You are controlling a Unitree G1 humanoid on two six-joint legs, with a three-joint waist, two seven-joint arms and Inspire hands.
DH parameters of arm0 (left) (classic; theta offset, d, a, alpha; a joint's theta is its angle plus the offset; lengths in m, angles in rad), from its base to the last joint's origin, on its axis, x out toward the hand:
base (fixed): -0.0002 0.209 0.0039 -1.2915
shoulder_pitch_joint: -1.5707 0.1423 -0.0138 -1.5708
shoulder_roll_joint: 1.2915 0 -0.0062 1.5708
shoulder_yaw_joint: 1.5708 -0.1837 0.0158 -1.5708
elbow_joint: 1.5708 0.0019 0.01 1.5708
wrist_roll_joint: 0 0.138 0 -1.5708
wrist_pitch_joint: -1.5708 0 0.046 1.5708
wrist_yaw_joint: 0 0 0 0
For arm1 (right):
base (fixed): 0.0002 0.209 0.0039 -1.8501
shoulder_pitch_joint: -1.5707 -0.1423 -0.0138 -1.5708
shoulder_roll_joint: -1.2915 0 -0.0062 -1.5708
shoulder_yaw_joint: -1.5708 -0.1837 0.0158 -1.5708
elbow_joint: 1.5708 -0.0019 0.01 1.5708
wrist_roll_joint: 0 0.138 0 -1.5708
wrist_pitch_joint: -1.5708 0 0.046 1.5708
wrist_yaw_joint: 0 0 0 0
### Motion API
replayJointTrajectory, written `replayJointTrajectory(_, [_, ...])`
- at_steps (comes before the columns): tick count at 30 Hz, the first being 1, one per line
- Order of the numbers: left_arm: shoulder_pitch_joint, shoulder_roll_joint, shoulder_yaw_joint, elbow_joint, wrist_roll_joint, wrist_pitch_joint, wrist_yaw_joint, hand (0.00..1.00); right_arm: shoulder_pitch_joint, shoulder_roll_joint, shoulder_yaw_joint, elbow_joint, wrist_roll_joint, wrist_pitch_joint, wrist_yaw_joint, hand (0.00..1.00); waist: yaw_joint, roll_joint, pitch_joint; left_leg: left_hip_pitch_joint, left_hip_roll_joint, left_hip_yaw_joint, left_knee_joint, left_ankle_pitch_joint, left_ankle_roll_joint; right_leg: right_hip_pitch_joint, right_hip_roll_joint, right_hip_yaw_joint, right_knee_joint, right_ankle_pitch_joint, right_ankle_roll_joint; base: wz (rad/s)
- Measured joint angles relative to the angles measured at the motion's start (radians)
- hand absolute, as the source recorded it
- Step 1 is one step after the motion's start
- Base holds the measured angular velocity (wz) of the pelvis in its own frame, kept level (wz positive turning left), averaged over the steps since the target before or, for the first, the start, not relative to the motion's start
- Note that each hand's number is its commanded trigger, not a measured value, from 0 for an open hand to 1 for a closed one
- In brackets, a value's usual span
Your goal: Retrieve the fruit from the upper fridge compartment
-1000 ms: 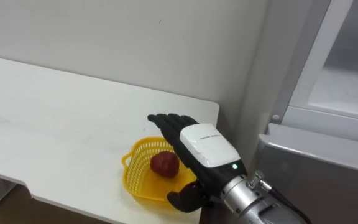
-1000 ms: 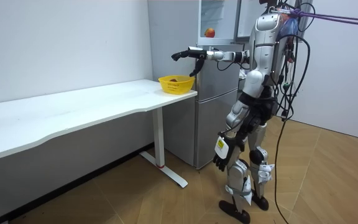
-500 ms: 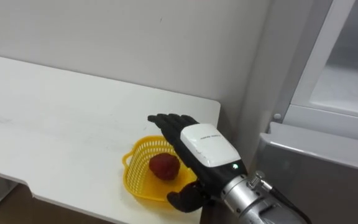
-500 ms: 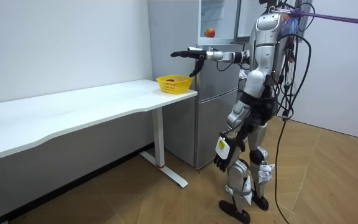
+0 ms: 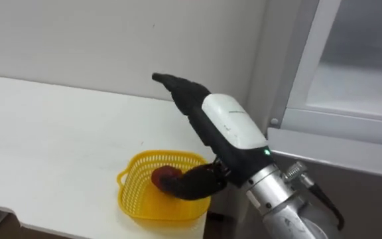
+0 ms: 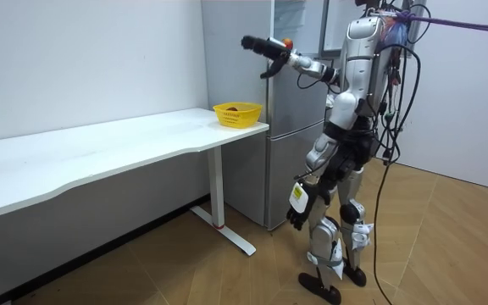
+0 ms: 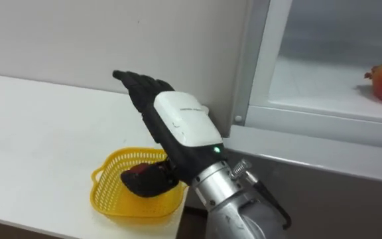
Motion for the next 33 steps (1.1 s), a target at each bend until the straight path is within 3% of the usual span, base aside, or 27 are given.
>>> replayJointTrajectory(4, [0.020, -0.005, -0.001, 0.001, -0.005, -0.001, 0.028, 0.00, 0.002, 0.005, -0.026, -0.061, 0.096, -0.018, -0.041, 0.00, -0.033, 0.006, 0.0006, 0.025, 0.000, 0.005, -0.002, 0.000, 0.000, 0.023, -0.001, 0.002, -0.001, 0.000, 0.000, -0.02])
replayJointTrajectory(8, [0.034, -0.016, 0.000, 0.002, -0.004, -0.001, 0.043, 0.00, 0.013, 0.009, -0.075, -0.110, 0.129, -0.047, -0.072, 0.00, -0.051, 0.023, -0.0086, 0.028, 0.001, 0.009, -0.002, 0.000, 0.000, 0.023, -0.001, 0.010, 0.000, 0.000, 0.000, -0.06])
replayJointTrajectory(13, [0.054, -0.021, -0.001, 0.012, -0.005, -0.004, 0.043, 0.00, 0.059, 0.011, -0.144, -0.168, 0.177, -0.090, -0.139, 0.00, -0.079, 0.041, -0.0058, 0.046, 0.002, 0.014, -0.008, 0.000, 0.001, 0.042, 0.000, 0.013, 0.001, 0.001, -0.001, -0.03])
replayJointTrajectory(20, [0.072, -0.035, 0.000, 0.013, -0.003, 0.002, 0.047, 0.00, 0.198, 0.017, -0.215, -0.176, 0.192, -0.104, -0.180, 0.00, -0.109, 0.044, -0.0095, 0.058, 0.003, 0.030, -0.014, 0.001, 0.003, 0.039, 0.000, 0.032, 0.003, 0.003, -0.004, -0.09])
replayJointTrajectory(24, [0.084, -0.037, 0.000, 0.013, -0.022, 0.001, 0.049, 0.00, 0.219, 0.018, -0.259, -0.185, 0.208, -0.111, -0.220, 0.00, -0.135, 0.053, -0.0141, 0.059, 0.003, 0.038, -0.017, 0.003, 0.005, 0.035, 0.000, 0.041, 0.003, 0.004, -0.002, -0.04])
replayJointTrajectory(29, [0.091, -0.034, 0.000, 0.013, -0.021, 0.000, 0.051, 0.00, 0.262, 0.017, -0.307, -0.254, 0.220, -0.130, -0.293, 0.00, -0.158, 0.045, -0.0204, 0.060, 0.003, 0.045, -0.026, 0.003, 0.005, 0.030, 0.000, 0.052, 0.003, 0.004, -0.002, -0.04])
replayJointTrajectory(33, [0.101, -0.034, 0.000, 0.013, -0.021, 0.001, 0.067, 0.00, 0.304, 0.017, -0.317, -0.261, 0.210, -0.136, -0.317, 0.00, -0.180, 0.040, -0.0190, 0.075, 0.002, 0.045, -0.032, 0.002, 0.006, 0.045, 0.003, 0.054, 0.002, 0.004, -0.001, 0.00])
